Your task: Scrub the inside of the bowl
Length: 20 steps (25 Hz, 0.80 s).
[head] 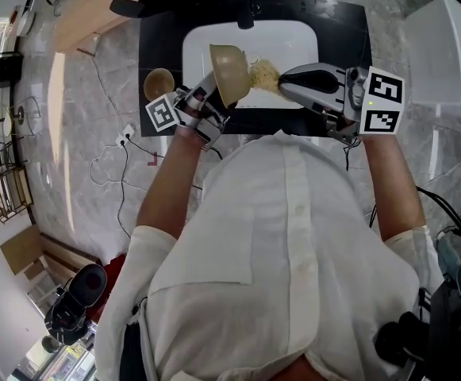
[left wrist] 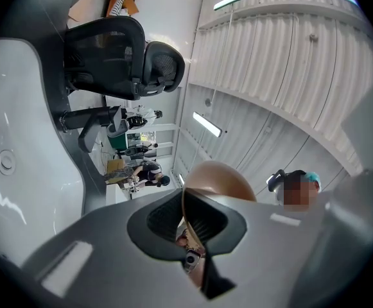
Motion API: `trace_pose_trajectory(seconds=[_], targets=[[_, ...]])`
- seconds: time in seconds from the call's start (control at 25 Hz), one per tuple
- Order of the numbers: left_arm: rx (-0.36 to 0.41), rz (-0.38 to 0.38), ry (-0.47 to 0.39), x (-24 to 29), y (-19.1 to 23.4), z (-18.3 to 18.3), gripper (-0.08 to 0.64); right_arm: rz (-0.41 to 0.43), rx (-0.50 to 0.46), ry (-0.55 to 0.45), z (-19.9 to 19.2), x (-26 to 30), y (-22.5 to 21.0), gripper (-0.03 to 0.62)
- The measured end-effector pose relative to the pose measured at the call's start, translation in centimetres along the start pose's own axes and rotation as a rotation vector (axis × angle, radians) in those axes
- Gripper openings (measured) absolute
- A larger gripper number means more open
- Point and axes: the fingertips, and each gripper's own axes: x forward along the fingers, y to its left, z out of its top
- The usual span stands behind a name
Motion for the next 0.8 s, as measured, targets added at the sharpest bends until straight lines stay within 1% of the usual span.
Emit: trace_pose_trajectory(seconds=[0.24,0.36,0.52,0.64,0.8], targets=[[0.005,0.012,0.005,-0.3,0.5,-0.1,0.017,0.056,0.008,-0.03,0.8,-0.4,1.0,0.023],[-0.005,-0.001,0.004,-0.3,0.4,-0.2,0.017,0.046,0.008,-0.046,1.2,-0.9,0.7,0.023],[-0.004,0.017,0.008,-0.6,0.9,-0.1,0.017,0.028,-0.004,-0.083,2.2,-2.0,0.3,0.023],[-0.016,0.015,0.037,-0.7,1.0,-0.6,0.017,-0.016,-0.025,-0.111,3.3,-2.5,-0.8,0.023],[-0.024,0.012,0.14,-0.1,0.8,-3.0,0.017,-0.102,-0.039,-0.118,3.7,-2.5,-2.8,0.023]])
